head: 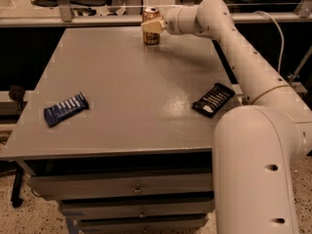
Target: Move orange can near rxbar chocolate
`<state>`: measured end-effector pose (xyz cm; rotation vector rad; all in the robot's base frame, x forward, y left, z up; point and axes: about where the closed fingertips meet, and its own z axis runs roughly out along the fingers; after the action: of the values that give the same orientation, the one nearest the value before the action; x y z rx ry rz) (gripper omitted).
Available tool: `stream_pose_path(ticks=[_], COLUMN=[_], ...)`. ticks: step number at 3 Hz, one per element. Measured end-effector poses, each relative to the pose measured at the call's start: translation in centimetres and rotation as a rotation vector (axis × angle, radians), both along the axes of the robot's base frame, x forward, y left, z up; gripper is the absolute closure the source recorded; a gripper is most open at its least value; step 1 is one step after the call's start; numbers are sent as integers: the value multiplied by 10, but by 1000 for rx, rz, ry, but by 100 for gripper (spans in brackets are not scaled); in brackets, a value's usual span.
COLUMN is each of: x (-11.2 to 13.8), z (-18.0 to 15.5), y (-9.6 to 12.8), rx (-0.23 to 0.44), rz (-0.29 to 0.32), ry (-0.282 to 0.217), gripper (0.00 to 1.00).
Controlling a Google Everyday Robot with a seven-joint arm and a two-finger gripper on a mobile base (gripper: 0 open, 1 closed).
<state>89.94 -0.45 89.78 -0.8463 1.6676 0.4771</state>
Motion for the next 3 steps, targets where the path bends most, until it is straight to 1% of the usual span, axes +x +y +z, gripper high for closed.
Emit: stream_pose_path(ticks=[1, 2, 3], x=[-6, -23, -54], z=[4, 12, 19], y=[-6, -12, -23], rx=[7, 23, 38], rz=[0, 13, 38], ry=[-1, 3, 14], gripper=[64, 87, 100])
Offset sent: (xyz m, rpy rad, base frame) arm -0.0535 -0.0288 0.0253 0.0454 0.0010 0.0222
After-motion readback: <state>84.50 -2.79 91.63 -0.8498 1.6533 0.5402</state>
